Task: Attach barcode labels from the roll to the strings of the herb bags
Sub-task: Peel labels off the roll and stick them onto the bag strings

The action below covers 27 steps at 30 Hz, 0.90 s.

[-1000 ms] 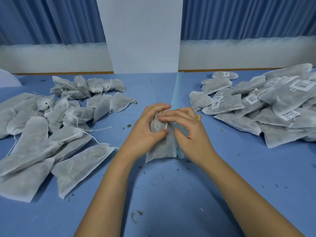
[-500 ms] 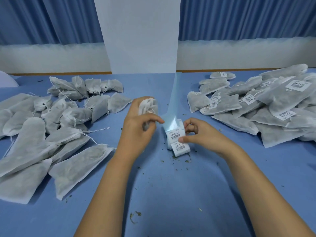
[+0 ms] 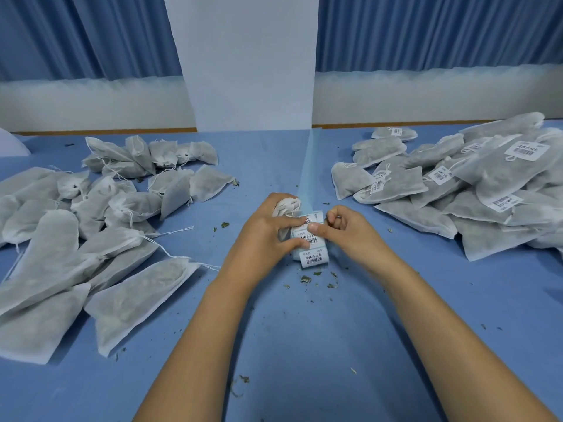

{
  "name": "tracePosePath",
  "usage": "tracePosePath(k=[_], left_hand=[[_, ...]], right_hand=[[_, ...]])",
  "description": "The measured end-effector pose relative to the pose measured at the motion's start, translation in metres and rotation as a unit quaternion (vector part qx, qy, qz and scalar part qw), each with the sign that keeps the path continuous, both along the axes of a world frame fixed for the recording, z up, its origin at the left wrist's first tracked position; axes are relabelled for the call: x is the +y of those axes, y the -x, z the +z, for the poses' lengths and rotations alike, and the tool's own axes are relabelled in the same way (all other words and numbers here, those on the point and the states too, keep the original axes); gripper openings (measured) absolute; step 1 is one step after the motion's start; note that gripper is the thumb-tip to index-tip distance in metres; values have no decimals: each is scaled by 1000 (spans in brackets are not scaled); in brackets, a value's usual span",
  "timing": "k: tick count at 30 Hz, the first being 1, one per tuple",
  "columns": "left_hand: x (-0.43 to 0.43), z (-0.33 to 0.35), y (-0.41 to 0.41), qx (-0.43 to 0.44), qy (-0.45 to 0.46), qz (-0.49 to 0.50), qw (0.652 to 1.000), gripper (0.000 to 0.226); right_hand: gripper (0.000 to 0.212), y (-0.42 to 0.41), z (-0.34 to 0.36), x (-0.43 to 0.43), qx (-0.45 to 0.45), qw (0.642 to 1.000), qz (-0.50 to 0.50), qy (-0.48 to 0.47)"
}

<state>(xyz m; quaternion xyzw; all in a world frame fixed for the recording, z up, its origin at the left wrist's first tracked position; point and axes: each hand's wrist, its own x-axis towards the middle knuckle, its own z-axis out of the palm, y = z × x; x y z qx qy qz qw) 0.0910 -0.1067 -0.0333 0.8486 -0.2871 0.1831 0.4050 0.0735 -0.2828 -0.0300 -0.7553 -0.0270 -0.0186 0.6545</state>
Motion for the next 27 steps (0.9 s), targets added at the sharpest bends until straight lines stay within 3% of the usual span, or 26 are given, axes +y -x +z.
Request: tracePosePath(k=[7, 18, 21, 24, 27], left_hand=[[1, 1, 1, 44, 79, 3, 996, 18], [4, -3, 0, -37, 34, 7, 999, 8], [0, 1, 3, -13, 150, 97, 984, 14], [6, 10, 2, 59, 311, 172, 933, 22], [14, 14, 4, 123, 395, 153, 898, 31]], right_hand=[[38, 4, 4, -5, 13, 998, 59, 29], [37, 4, 4, -6, 24, 996, 66, 52], [37, 4, 5, -10, 28, 997, 52, 56], [35, 2, 4, -16, 29, 999, 13, 25], [34, -3, 1, -12, 16, 998, -57, -4]])
